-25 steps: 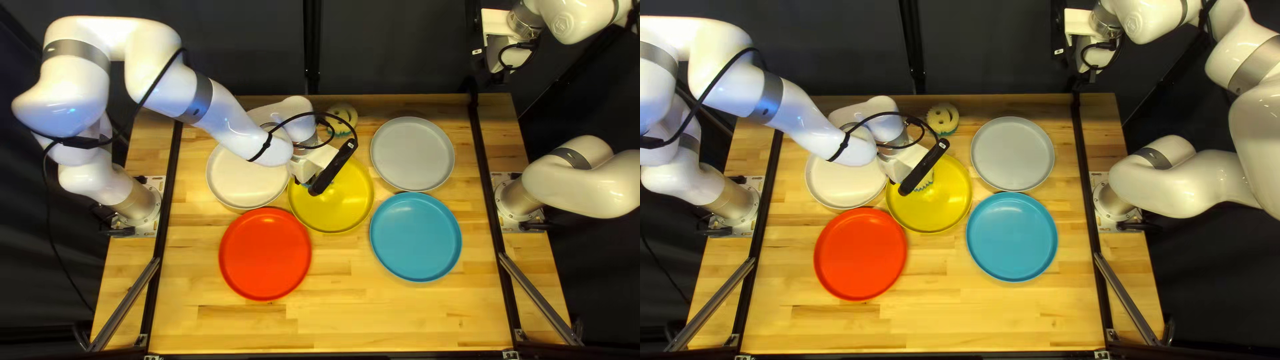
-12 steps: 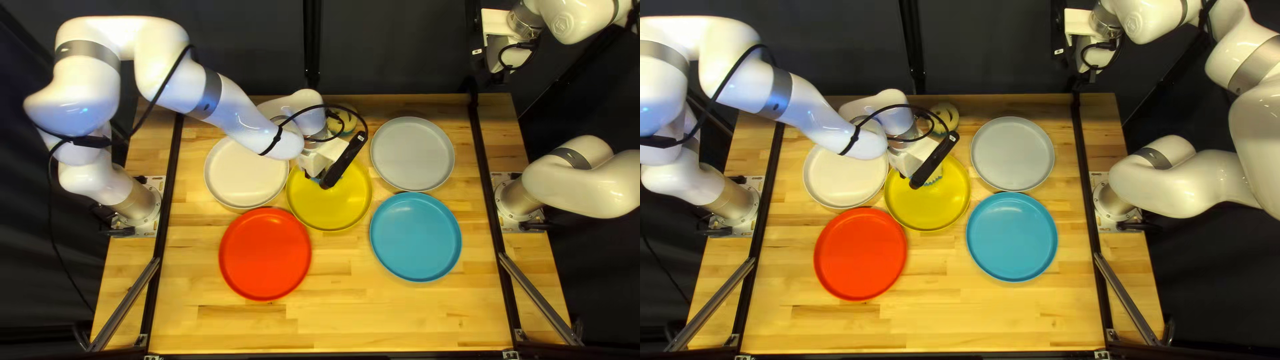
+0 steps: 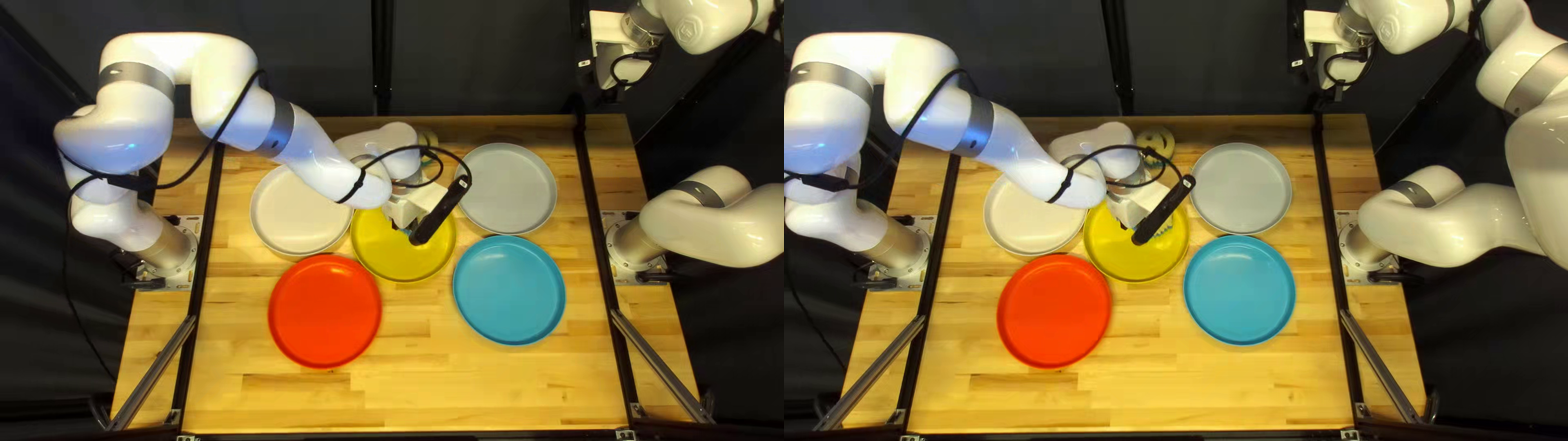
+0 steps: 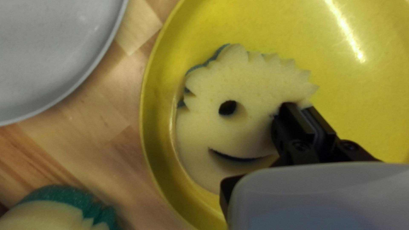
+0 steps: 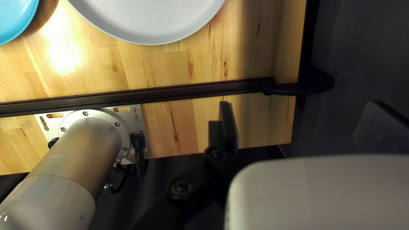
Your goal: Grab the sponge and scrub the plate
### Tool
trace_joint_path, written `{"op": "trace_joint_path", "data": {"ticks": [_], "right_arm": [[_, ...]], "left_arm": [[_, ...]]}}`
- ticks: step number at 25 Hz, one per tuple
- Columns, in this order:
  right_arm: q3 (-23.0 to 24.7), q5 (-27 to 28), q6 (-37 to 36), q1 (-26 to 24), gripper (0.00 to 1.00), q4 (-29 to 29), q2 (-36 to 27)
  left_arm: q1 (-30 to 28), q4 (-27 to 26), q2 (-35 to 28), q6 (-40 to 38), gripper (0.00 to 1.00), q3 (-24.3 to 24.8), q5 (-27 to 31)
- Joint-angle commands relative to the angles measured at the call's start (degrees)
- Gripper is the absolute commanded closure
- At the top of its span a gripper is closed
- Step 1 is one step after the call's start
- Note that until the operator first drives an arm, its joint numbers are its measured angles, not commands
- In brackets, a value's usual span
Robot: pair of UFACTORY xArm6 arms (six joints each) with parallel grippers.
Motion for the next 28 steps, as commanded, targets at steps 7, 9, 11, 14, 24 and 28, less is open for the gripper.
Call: {"op": "trace_joint_path", "data": {"ticks": [7, 9, 11, 14, 24, 28], "right_arm": [[0.00, 0.00, 0.00, 0.00, 0.00, 0.00, 0.00], [0.00, 0.00, 0.00, 0.00, 0.00, 0.00, 0.00], [0.00, 0.00, 0.00, 0.00, 0.00, 0.00, 0.00], [0.00, 0.00, 0.00, 0.00, 0.00, 0.00, 0.00], [0.00, 0.00, 0.00, 0.00, 0.00, 0.00, 0.00], [0.00, 0.00, 0.00, 0.00, 0.00, 0.00, 0.00]], "left_arm": [[-1.59, 2.88, -1.99, -2.58, 1.00, 0.67, 0.07], [-0.33, 2.95, -1.99, -1.84, 1.00, 0.46, 0.67], [0.83, 2.81, -2.02, -0.98, 1.00, 0.37, 1.14], [3.47, 2.41, -1.59, 0.93, 1.00, -0.11, 2.15], [7.11, 1.05, -0.48, 3.44, 1.00, -0.81, 3.75], [5.03, 0.97, -0.79, 1.93, 1.00, -0.24, 3.01]]}}
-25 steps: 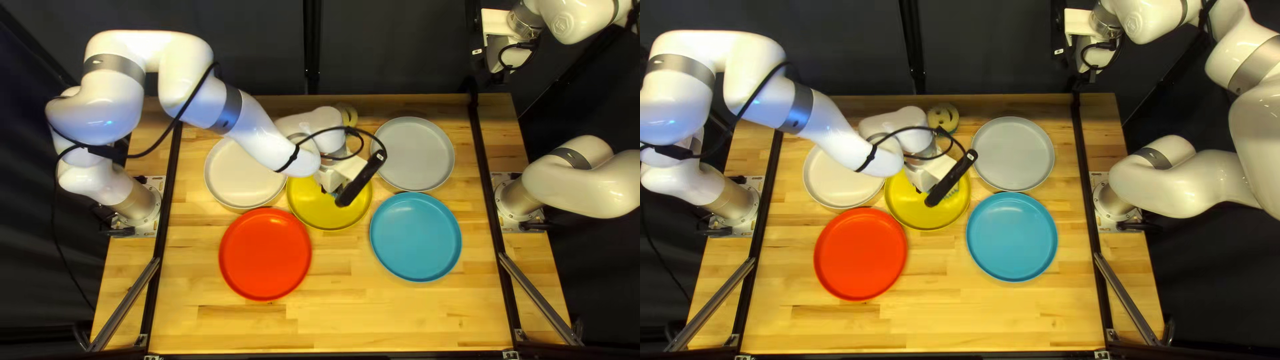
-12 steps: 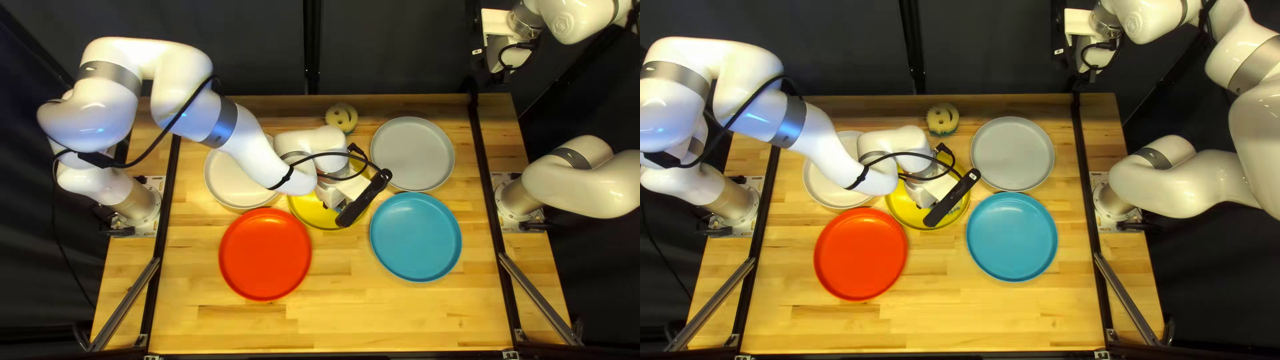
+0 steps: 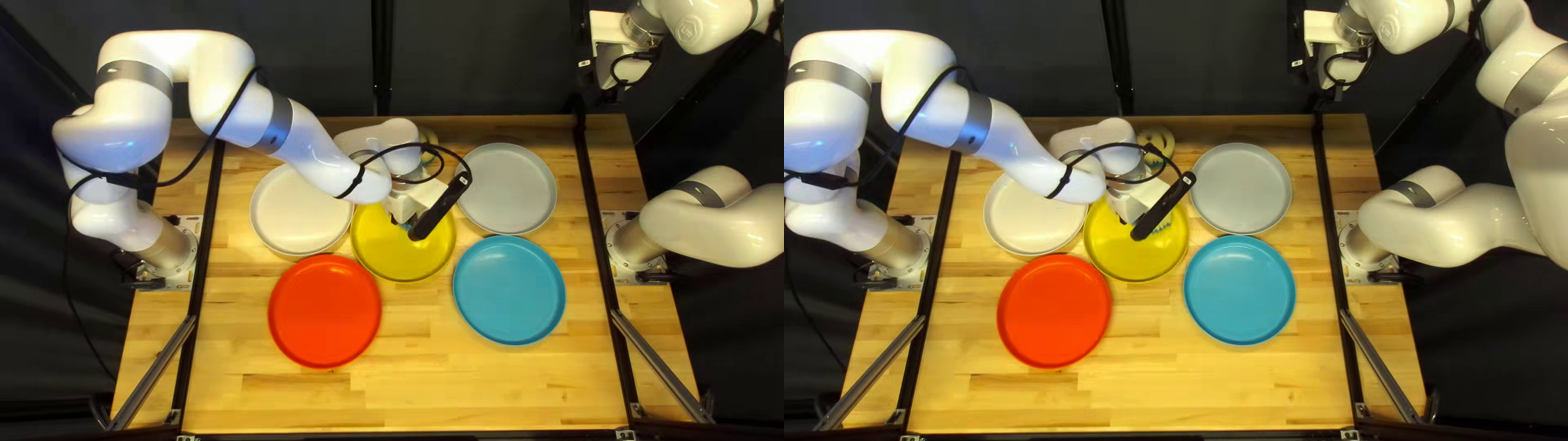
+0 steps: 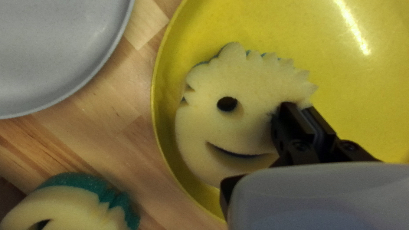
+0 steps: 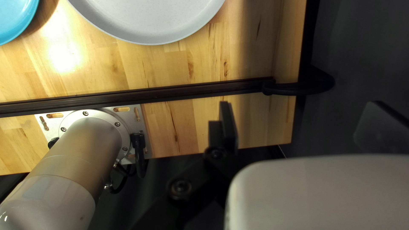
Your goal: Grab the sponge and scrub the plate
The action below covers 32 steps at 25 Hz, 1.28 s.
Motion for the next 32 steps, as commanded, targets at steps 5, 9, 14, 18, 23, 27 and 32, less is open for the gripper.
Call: {"op": "trace_joint_path", "data": {"ticks": [5, 9, 14, 18, 23, 27, 32], "right_arm": [[0.00, 0.00, 0.00, 0.00, 0.00, 0.00, 0.00], [0.00, 0.00, 0.00, 0.00, 0.00, 0.00, 0.00], [0.00, 0.00, 0.00, 0.00, 0.00, 0.00, 0.00], [0.00, 0.00, 0.00, 0.00, 0.00, 0.00, 0.00], [0.00, 0.00, 0.00, 0.00, 0.00, 0.00, 0.00], [0.00, 0.00, 0.00, 0.00, 0.00, 0.00, 0.00], [0.00, 0.00, 0.00, 0.00, 0.00, 0.00, 0.00]], "left_arm": [[-5.47, 0.28, -1.85, -4.19, 1.00, 2.36, -1.90], [-8.16, 1.11, -3.17, -6.51, 1.00, 3.66, -2.74], [-10.09, 1.66, -4.13, -8.15, 1.00, 5.12, -4.10], [-8.63, 1.00, -4.70, -6.59, 1.00, 6.34, -4.61], [-4.78, 0.49, -6.55, -3.91, 1.00, 7.71, -3.42], [-1.43, -0.46, -7.01, -1.35, 1.00, 8.70, -3.11], [0.90, -2.34, -6.53, 1.03, 1.00, 9.44, -3.53]]}}
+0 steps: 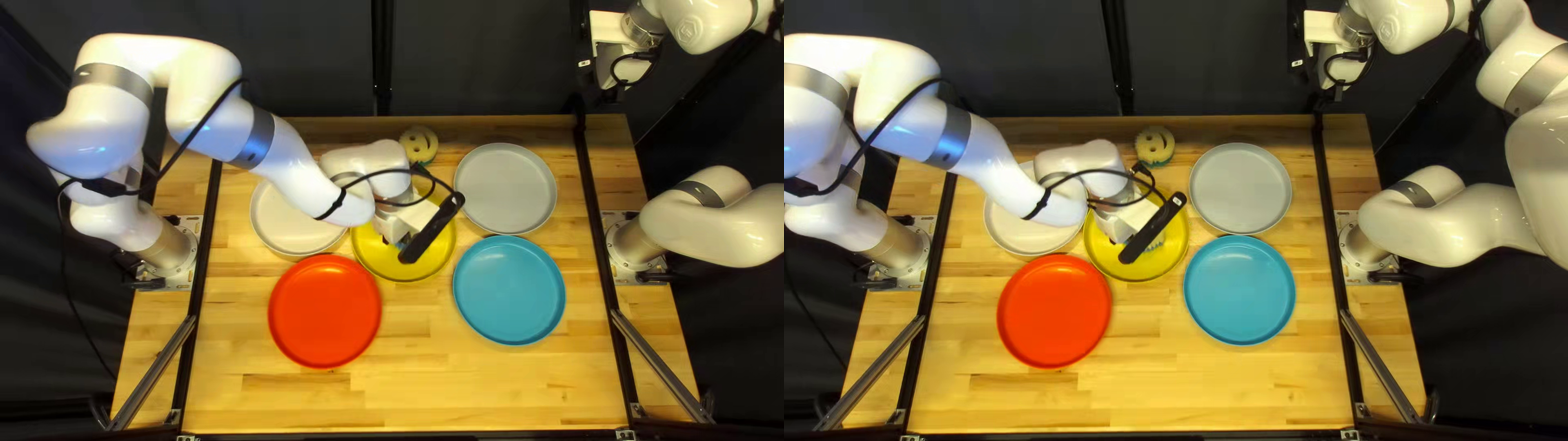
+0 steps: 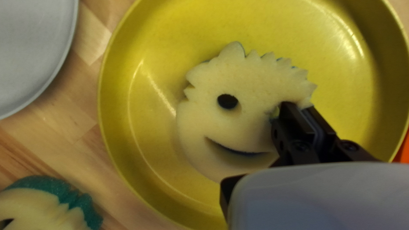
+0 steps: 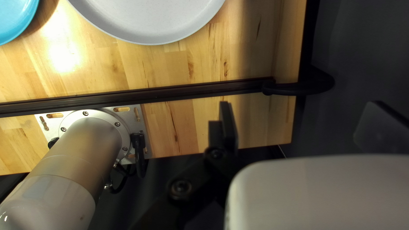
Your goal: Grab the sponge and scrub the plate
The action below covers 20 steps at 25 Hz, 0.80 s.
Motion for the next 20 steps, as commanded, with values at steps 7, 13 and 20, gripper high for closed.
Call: {"op": "trace_joint_path", "data": {"ticks": [7, 13, 20], "right_arm": [[0.00, 0.00, 0.00, 0.00, 0.00, 0.00, 0.00], [0.00, 0.00, 0.00, 0.00, 0.00, 0.00, 0.00], [0.00, 0.00, 0.00, 0.00, 0.00, 0.00, 0.00]], "left_arm": [[-3.79, -0.91, -0.23, -2.51, 1.00, 1.08, -1.39], [-8.76, -0.37, -0.65, -6.10, 1.00, 2.35, -3.48], [-9.86, 0.10, -1.54, -6.51, 1.00, 4.05, -4.68]]}}
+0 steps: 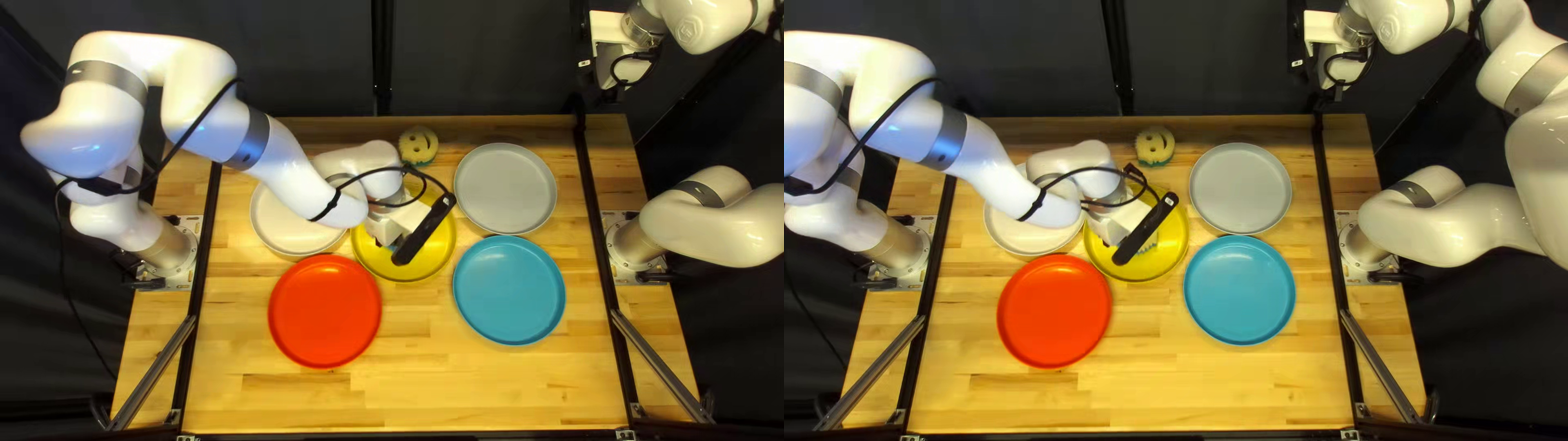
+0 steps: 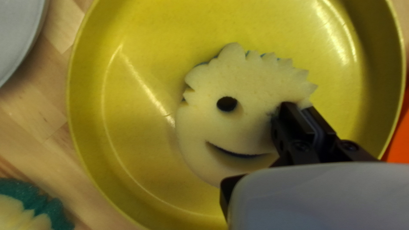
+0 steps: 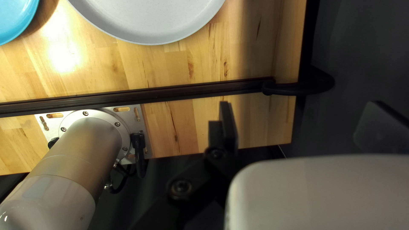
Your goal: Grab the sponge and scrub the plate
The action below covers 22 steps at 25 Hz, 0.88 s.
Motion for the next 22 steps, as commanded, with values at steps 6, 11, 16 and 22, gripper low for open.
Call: {"op": "trace_joint_path", "data": {"ticks": [6, 11, 16, 22], "right_arm": [[0.00, 0.00, 0.00, 0.00, 0.00, 0.00, 0.00], [0.00, 0.00, 0.00, 0.00, 0.00, 0.00, 0.00], [0.00, 0.00, 0.00, 0.00, 0.00, 0.00, 0.00], [0.00, 0.00, 0.00, 0.00, 0.00, 0.00, 0.00]], "left_arm": [[6.63, -0.88, -3.45, 4.65, 1.00, 4.06, 0.67], [11.10, -1.93, -3.51, 7.88, 1.00, 4.34, 1.83], [10.07, -2.34, -3.52, 6.72, 1.00, 4.63, 1.71], [5.46, -1.46, -4.08, 2.73, 1.00, 5.00, 0.72]]}}
